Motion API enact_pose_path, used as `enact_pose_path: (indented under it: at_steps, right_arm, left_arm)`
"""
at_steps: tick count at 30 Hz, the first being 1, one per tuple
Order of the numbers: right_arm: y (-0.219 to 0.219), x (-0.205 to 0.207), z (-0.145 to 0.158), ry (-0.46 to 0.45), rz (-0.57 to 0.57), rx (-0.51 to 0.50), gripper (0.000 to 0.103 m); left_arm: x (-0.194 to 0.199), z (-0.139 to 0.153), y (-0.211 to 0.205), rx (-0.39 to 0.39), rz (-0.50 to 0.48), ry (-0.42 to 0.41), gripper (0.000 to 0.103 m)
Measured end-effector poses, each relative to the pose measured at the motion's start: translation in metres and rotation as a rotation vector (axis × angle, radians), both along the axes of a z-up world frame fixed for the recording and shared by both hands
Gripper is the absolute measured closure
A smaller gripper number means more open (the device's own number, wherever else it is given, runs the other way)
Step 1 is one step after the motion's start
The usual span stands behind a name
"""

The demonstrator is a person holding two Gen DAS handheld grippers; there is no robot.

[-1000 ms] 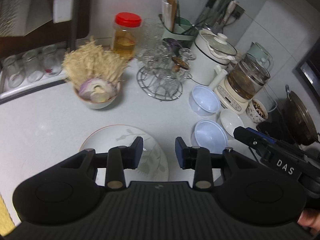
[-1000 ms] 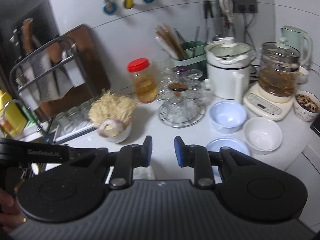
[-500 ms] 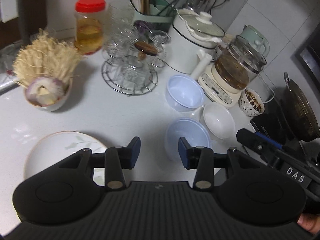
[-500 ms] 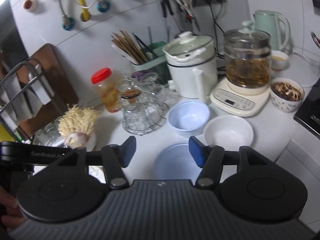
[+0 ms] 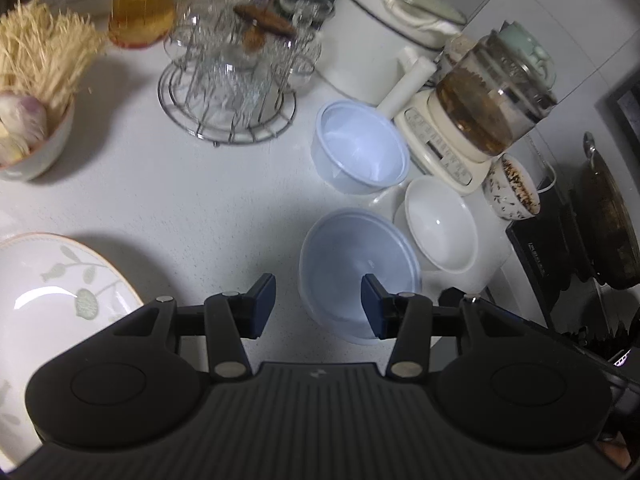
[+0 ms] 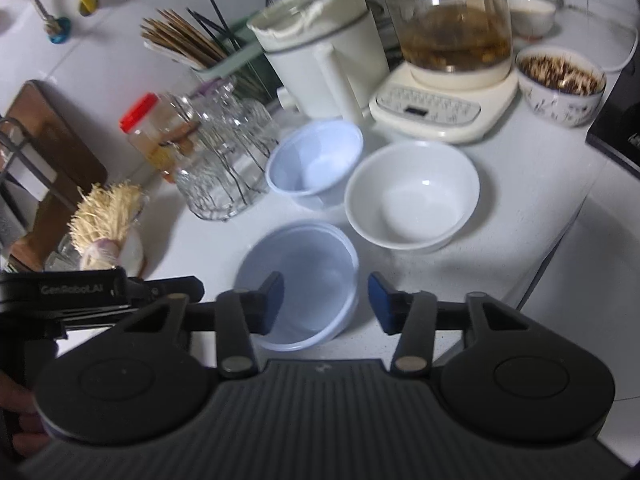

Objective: Organize plates and bowls
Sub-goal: 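Move both grippers to the rim of the translucent blue plastic bowl, then close both grippers on the blue bowl rim and lift it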

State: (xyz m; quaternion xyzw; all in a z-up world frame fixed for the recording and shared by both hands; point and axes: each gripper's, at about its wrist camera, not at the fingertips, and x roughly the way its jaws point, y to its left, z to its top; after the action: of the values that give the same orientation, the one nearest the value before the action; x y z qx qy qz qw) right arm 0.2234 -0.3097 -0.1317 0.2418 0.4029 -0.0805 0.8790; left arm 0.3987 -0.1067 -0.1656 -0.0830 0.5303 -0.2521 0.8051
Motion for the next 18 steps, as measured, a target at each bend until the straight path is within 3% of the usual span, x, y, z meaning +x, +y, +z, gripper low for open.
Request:
enact_pose_path:
  at_steps: [12, 18]
  right_arm:
    - [-0.012, 0.022, -0.035, 0.09, 0.042, 0.052, 0.079]
    - [-0.007, 0.025, -0.034, 0.094, 0.062, 0.04, 0.08]
  left_arm:
    - [0.013, -0.036, -0.023, 0.017, 0.001, 0.087, 0.073]
    - [0.014, -0.034, -0.025, 0.021, -0.011, 0.079, 0.074]
